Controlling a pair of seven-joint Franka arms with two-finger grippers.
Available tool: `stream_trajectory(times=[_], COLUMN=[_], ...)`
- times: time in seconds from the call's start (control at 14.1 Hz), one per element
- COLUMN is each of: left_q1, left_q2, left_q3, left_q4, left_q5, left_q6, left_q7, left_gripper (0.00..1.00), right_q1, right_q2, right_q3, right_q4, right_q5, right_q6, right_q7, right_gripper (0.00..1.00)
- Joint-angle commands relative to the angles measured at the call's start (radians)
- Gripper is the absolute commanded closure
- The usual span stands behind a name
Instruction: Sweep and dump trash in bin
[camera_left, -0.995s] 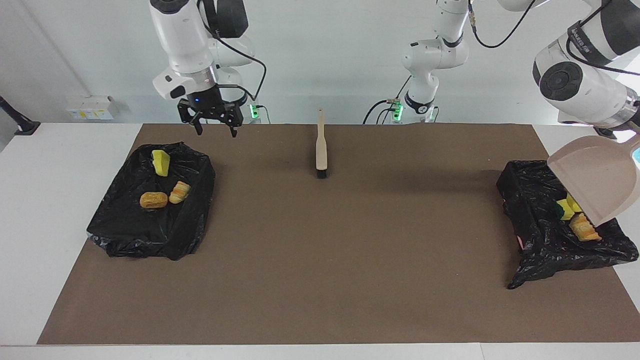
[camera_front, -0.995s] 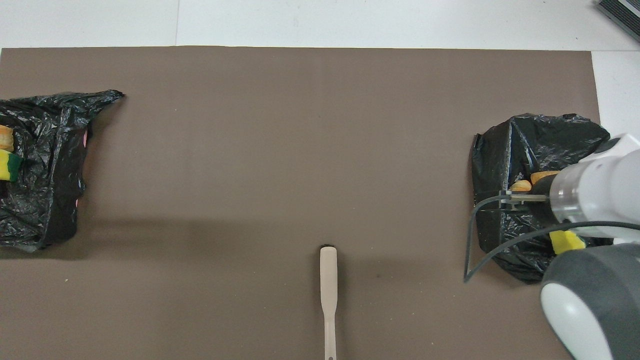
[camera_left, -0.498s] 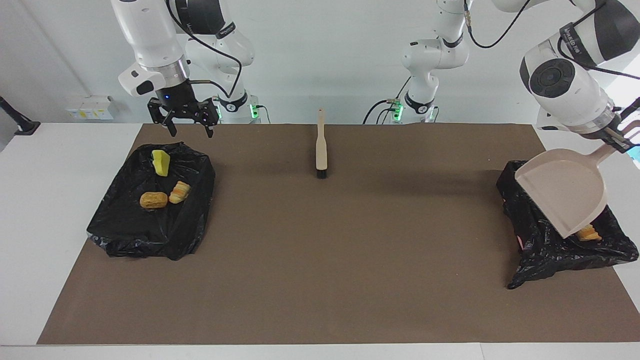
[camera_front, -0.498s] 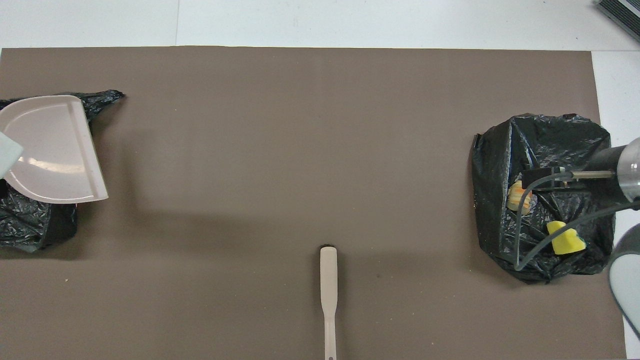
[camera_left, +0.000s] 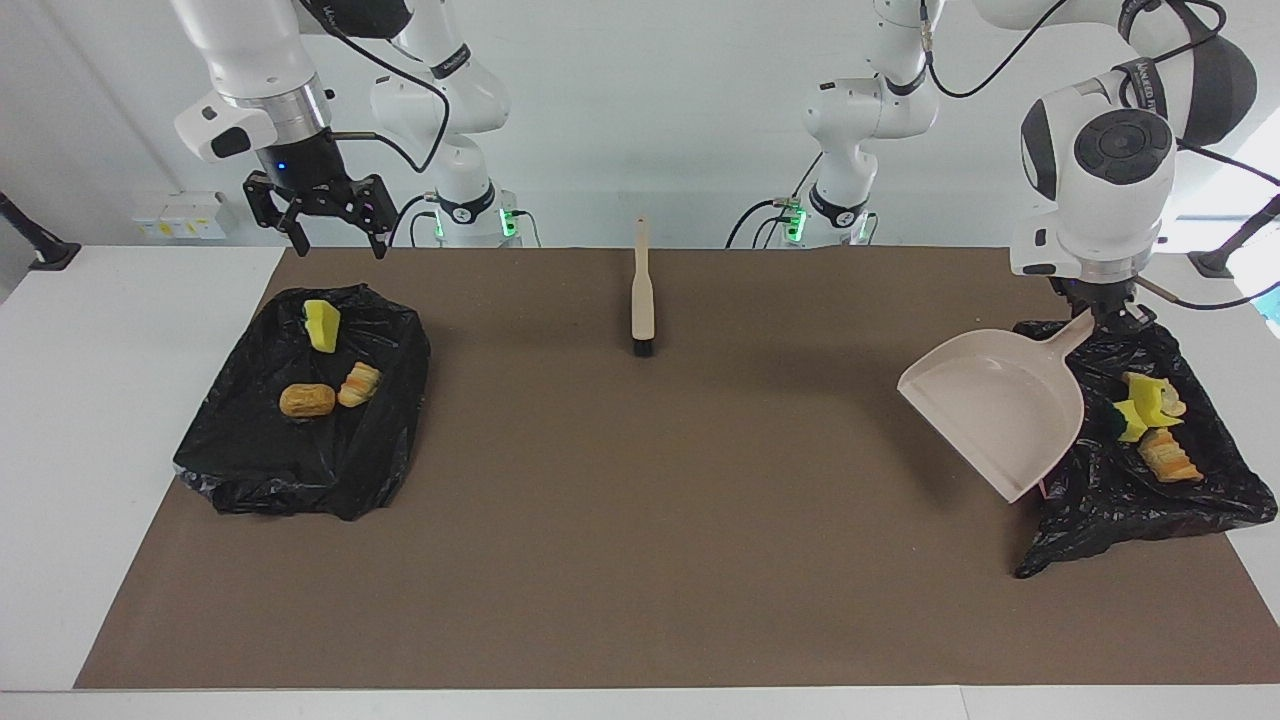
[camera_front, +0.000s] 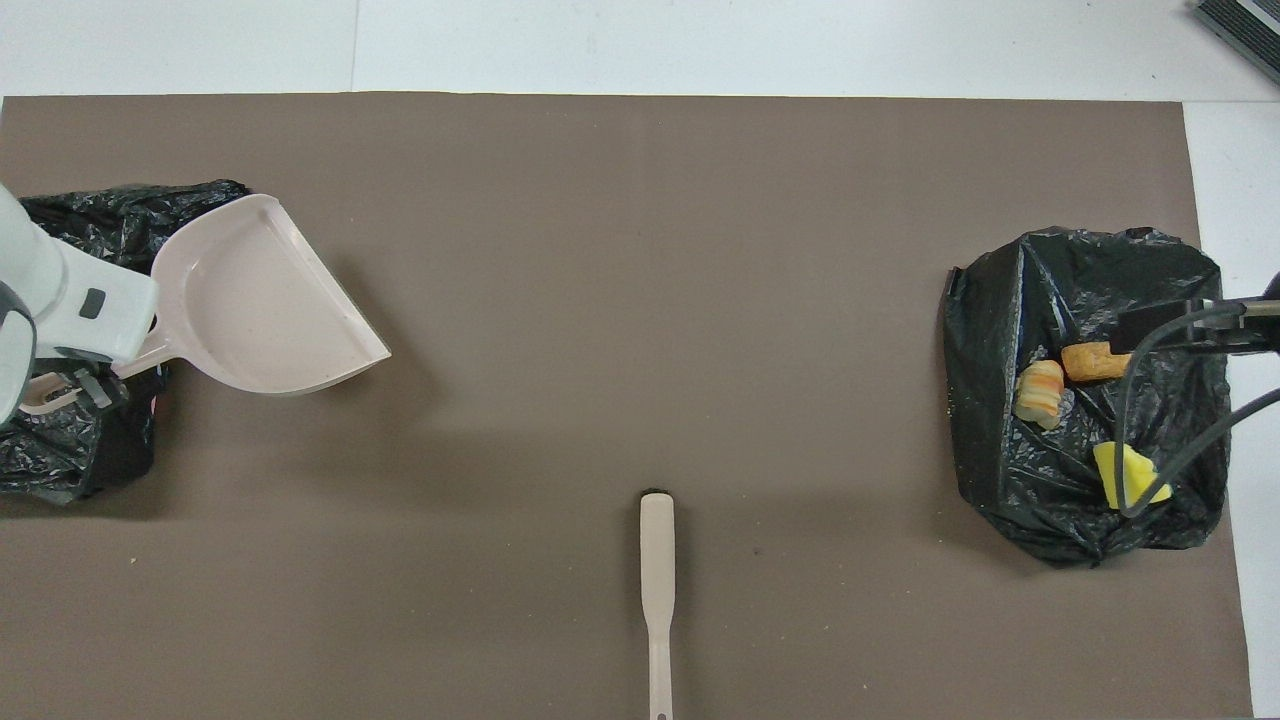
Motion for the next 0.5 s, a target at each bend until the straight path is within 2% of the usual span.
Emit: stream_trajectory(times=[0.0, 0.43], left_q1=[-0.096, -0.282], left_q2=[-0.045, -0.038], left_q3=[0.013, 0.002], left_q4=[-0.031, 0.018], left_q5=[-0.082, -0.246], left_q6=[-0.035, -0.046], left_q7=[-0.199, -0.670], left_gripper=[1.00, 1.00], right_q1=[0.017, 0.008], right_q2=[0.009, 0.002], right_q3=[-0.020, -0.011], right_q4=[0.027, 0.035], right_q5=[-0.017, 0.004], right_q6=[-0.031, -0.049], right_q7=[-0.025, -0.041], right_gripper=[0.00, 0.00])
